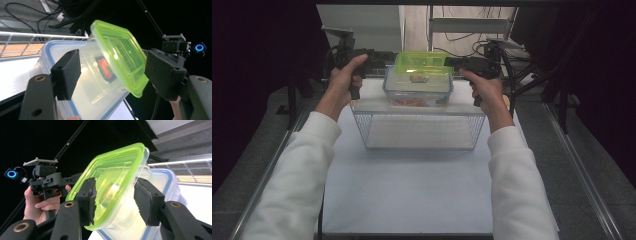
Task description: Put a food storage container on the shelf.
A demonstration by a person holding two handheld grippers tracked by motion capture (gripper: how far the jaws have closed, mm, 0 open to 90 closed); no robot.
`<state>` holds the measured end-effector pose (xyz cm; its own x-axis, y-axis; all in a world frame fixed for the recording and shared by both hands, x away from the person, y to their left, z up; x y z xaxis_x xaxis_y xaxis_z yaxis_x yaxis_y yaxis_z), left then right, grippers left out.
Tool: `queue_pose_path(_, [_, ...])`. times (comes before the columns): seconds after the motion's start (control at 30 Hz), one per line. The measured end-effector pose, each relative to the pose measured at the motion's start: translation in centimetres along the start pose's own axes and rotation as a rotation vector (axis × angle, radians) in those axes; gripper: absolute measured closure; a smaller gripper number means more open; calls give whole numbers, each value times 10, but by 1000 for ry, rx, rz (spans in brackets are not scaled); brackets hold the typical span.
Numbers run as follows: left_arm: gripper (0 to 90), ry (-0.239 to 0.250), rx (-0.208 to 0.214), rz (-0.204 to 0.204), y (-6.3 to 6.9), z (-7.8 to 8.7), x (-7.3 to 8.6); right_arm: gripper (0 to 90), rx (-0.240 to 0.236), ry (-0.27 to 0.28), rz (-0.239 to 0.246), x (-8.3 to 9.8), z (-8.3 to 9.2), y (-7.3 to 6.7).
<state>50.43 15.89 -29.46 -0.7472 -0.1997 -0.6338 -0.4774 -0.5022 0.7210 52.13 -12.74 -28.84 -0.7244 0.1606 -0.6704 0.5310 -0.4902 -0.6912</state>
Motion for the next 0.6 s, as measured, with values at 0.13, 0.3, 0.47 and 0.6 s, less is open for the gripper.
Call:
queue_pose_path(0.13, [277, -12, -5, -15, 4, 0, 3, 534, 7, -11, 3, 3, -7, -1])
queue_pose_path(0.3, [271, -8, -5, -20, 4, 4, 3, 525, 5, -11, -2, 4, -12, 1])
queue_pose_path(0.47, [270, -4, -4, -34, 4, 7, 3, 420, 37, 4, -8, 0, -3, 5])
queue_pose_path(0.6, [269, 17, -8, -54, 6, 14, 6, 394, 44, 23, 19, -1, 9, 2])
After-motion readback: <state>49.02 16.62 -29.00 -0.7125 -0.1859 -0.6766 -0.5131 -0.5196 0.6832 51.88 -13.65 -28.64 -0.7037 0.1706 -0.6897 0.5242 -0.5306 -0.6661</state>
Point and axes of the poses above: each handheld gripper's, and its own axes: z roughly backward along the jaws, x roughly out of its underside, y roughly to its right, the point moved 6 cm from there along -z, roughly forward along the jaws, and after that the axes turned 1 degree about -x, right-handed, at the moved point
